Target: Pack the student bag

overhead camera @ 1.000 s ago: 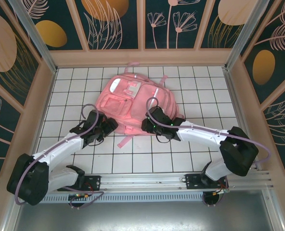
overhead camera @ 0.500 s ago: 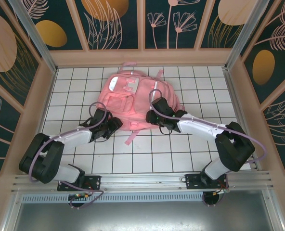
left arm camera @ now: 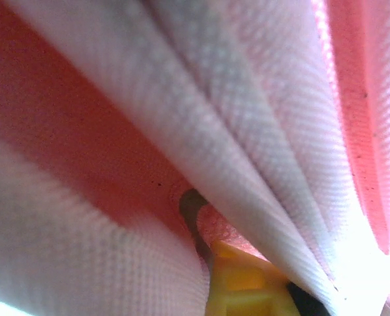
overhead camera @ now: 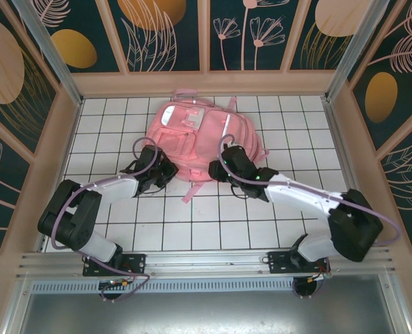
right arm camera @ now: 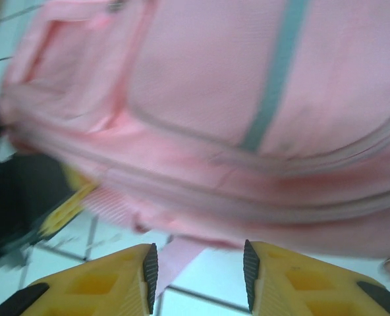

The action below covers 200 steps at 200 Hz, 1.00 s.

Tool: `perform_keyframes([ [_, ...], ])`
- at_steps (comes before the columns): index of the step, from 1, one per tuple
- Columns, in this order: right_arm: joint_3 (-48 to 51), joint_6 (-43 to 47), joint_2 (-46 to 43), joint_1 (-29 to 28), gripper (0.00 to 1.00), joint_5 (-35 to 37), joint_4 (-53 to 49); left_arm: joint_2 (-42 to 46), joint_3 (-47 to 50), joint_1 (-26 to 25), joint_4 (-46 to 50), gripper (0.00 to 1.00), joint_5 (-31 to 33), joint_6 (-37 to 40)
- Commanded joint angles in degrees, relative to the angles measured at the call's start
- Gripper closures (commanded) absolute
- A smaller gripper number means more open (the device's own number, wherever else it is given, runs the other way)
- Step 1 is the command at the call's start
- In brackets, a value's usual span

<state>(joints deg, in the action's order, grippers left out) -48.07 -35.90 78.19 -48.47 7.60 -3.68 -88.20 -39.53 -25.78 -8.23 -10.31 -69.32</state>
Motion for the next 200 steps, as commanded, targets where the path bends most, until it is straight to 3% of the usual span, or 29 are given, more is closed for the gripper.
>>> perform_keyframes([
  [1, 0.9, 3.5, -1.9, -2.1, 0.59, 1.1, 4.2, 0.3, -4.8, 0.1, -3.6, 1.0, -1.1, -2.0],
  [35, 0.1, 5.0, 3.8, -7.1, 0.59, 3.7, 4.2, -1.2, -7.2, 0.1, -2.4, 1.0, -2.0, -2.2],
  [74, -1.8, 5.2, 12.2, -9.0, 0.6, 5.9, 7.1, -4.0, -7.8, 0.1, -2.4, 1.0, -2.1, -1.6],
  [106, -3.4, 6.3, 16.3, -8.4, 0.63, 9.1, 8.4, -6.1, -9.3, 0.2, -2.2, 1.0, -1.5, -1.2],
  [135, -4.4, 8.6, 19.6, -7.2, 0.71, 8.1, 11.3, -7.0, -10.7, 0.1, -1.9, 1.0, -1.8, -1.1],
  [200, -7.1, 11.8, 26.3, -4.5, 0.69, 6.6, 13.8, -8.7, -11.9, 0.1, -1.0, 1.0, -1.9, -1.0],
])
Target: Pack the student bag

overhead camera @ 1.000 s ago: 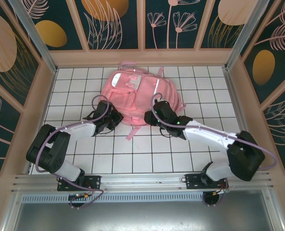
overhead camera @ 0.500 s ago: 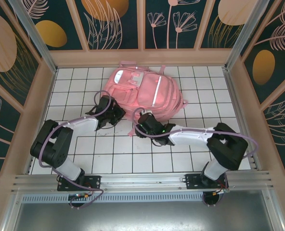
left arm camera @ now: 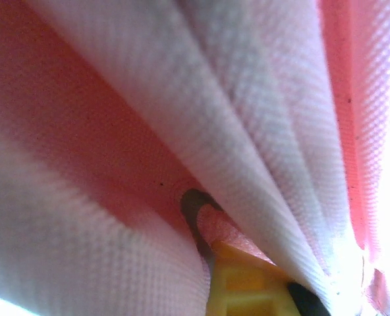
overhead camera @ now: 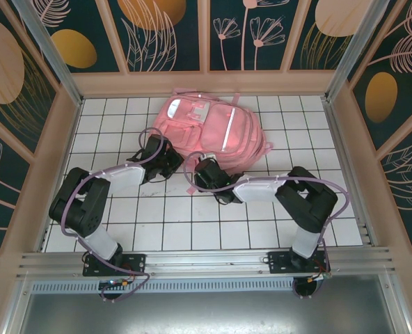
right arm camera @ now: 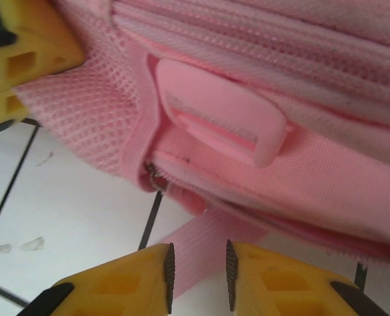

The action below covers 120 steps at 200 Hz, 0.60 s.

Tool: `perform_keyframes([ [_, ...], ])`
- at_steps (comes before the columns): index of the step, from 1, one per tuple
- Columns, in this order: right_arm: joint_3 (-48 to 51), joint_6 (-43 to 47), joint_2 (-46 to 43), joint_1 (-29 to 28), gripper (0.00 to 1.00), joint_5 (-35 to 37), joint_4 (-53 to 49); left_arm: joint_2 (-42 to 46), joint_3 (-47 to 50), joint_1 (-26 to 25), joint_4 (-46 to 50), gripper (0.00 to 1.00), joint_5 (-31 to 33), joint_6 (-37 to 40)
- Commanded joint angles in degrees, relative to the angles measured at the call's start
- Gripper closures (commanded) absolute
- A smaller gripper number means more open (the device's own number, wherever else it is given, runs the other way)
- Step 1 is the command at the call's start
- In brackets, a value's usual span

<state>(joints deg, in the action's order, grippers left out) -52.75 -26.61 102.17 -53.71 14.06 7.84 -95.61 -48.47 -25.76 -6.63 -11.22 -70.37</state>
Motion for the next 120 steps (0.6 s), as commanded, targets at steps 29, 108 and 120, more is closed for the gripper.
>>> perform_keyframes([
  [29, -4.0, 3.5, 3.9, 0.8, 0.67, -1.0, 3.3, -1.5, -3.3, 0.1, -2.5, 1.0, -1.0, 0.0],
  [108, -7.6, 3.4, 10.2, 2.1, 0.67, 0.7, 2.0, -1.0, -3.3, 0.1, -2.4, 1.0, -1.2, -0.2],
  [120, -8.4, 3.6, 11.1, 2.2, 0.71, 1.3, 1.6, -1.0, -3.3, 0.1, -2.4, 1.0, -1.3, 0.0],
])
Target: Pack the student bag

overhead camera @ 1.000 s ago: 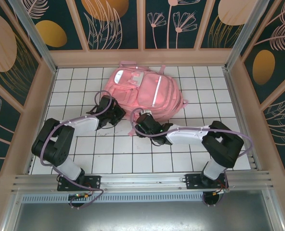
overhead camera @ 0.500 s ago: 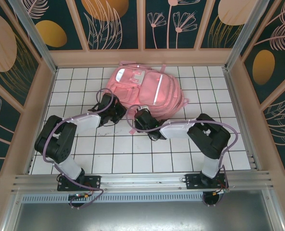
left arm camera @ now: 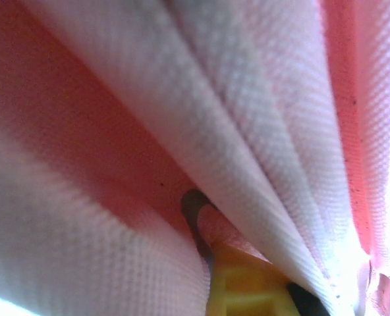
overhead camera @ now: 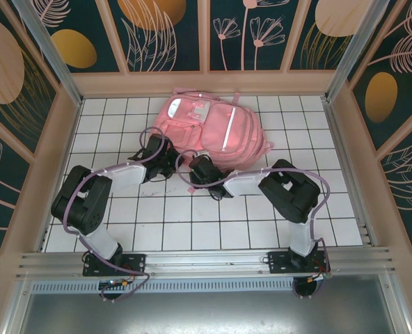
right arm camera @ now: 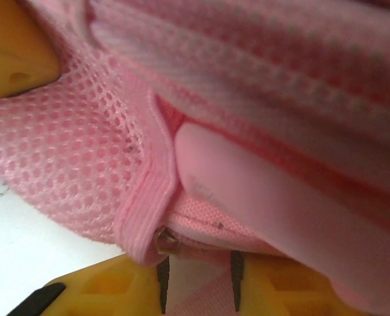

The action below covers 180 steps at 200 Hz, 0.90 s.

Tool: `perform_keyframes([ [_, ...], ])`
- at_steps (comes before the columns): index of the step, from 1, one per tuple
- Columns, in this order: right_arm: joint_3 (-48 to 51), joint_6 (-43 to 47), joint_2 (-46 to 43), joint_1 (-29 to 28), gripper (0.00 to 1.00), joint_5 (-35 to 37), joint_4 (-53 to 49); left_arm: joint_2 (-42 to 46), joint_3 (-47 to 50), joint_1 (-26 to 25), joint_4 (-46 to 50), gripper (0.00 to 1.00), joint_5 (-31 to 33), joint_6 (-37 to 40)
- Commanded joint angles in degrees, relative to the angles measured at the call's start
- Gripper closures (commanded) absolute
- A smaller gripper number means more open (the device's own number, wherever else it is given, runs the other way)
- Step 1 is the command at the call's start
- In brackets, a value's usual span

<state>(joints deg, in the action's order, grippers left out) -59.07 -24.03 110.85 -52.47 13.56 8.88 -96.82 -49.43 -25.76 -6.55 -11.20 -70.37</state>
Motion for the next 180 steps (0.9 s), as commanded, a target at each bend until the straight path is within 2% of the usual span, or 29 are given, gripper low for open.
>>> perform_keyframes([
  [1, -2.1, 1.0, 2.5, 1.0, 0.72, 1.9, 0.5, 0.2, -2.3, 0.1, -2.5, 1.0, -1.3, 0.0],
  [36, -3.1, 0.7, 2.4, 1.0, 1.0, 3.9, -0.2, 0.4, -2.3, 0.1, -2.3, 1.0, -1.1, 0.0],
  [87, -2.5, -3.5, -1.8, 0.9, 1.0, 6.6, -6.2, 0.3, -2.4, 0.1, -1.2, 1.0, 1.0, 0.9],
  [134, 2.3, -8.5, -9.4, 0.9, 1.0, 7.3, -10.3, 0.6, -3.1, 0.4, 2.4, 1.0, 5.1, 3.5],
  [180, 7.9, -11.1, -16.3, 1.6, 1.0, 10.4, -15.7, 2.2, -1.6, 3.0, 3.4, 1.0, 5.9, 4.6],
])
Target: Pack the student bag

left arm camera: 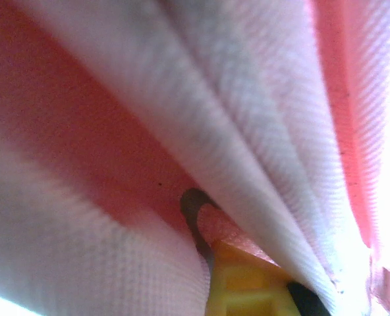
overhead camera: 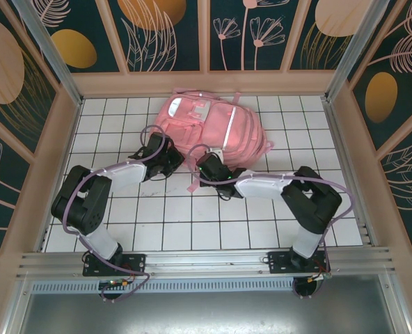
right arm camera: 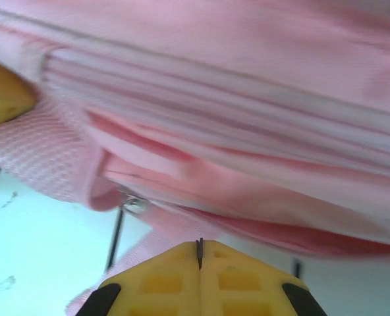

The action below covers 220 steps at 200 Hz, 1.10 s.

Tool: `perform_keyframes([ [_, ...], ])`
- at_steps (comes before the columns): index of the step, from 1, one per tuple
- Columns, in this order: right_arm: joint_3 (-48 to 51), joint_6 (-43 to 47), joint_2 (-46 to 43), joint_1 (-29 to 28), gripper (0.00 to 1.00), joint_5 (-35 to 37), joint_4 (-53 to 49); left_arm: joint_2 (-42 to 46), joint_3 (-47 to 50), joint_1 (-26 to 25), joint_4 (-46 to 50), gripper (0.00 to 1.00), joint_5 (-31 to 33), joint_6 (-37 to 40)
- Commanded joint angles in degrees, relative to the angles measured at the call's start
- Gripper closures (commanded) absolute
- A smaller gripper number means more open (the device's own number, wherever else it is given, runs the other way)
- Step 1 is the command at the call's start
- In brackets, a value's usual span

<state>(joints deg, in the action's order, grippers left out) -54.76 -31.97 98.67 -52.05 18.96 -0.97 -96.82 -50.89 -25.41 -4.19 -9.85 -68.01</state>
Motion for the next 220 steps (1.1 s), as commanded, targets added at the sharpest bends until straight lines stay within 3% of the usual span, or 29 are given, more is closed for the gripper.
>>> perform_keyframes([
  [1, 3.8, -3.2, -4.2, 1.2, 1.0, 5.1, -6.0, 2.2, -0.1, 2.7, 1.1, 1.0, 4.6, 2.3],
  [49, 11.6, -4.2, -12.3, 3.4, 1.0, 4.9, -7.0, 4.1, 0.3, 5.9, 2.4, 1.0, 3.8, 5.1],
  [86, 10.2, -2.7, -13.0, 2.7, 1.0, 0.7, -3.4, 3.2, 1.9, 5.9, -1.8, 1.0, 0.6, 3.2],
  [96, 9.0, -2.6, -12.0, 2.4, 0.95, 0.2, -3.0, 2.7, 2.3, 5.9, -3.0, 1.0, 0.1, 2.7],
  [129, 3.6, -0.9, -7.2, 1.7, 0.94, -2.2, -2.6, 0.4, 3.1, 5.6, -6.7, 1.0, -0.6, 0.4],
  [160, -0.7, -0.9, -2.5, -0.1, 0.79, -5.3, 0.7, -2.6, 2.4, 4.4, -8.9, 1.0, -0.7, -0.5],
  [220, -10.8, -2.6, 9.3, -1.6, 0.76, -7.6, 1.5, -6.4, 0.2, 3.7, -10.0, 1.0, -1.1, 0.0],
])
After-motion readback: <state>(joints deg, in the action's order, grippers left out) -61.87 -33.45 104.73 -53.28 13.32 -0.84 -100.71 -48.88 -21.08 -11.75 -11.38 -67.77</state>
